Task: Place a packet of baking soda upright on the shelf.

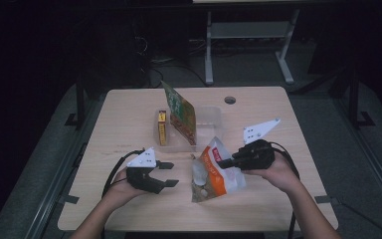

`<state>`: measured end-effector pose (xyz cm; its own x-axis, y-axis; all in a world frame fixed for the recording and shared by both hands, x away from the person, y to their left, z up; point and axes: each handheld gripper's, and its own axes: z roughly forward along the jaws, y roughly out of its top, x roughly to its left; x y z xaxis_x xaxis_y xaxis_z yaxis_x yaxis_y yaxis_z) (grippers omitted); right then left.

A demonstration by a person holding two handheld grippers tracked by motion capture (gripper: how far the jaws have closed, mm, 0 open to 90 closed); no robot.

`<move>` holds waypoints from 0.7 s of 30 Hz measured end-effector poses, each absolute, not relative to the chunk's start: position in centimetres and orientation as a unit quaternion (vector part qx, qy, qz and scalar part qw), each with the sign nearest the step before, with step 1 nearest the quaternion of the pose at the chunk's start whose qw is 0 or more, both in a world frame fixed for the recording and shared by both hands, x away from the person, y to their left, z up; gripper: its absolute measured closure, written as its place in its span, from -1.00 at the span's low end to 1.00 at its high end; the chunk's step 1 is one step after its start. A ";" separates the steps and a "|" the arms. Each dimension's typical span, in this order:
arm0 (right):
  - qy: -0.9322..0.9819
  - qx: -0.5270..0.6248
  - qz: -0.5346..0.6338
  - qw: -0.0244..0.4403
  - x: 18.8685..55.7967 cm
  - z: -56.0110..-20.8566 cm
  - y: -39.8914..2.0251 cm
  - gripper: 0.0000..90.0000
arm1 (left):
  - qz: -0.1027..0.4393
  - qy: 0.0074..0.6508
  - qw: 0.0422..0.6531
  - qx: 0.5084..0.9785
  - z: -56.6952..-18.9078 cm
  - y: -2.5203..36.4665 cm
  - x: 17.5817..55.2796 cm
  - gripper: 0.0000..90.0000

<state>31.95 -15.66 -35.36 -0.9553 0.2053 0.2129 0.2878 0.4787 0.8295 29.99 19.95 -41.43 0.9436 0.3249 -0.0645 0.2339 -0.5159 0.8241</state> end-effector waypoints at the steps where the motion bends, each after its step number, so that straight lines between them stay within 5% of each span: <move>1: -0.861 -0.142 -0.487 0.036 32.0 -34.9 -15.7 1.00 | 0.046 0.166 0.465 0.868 -41.4 20.2 30.0 -0.15; 21: -0.878 -0.201 -0.426 -0.081 35.4 -27.0 -16.4 1.00 | 0.046 0.190 0.434 0.880 -42.4 22.6 30.3 -0.18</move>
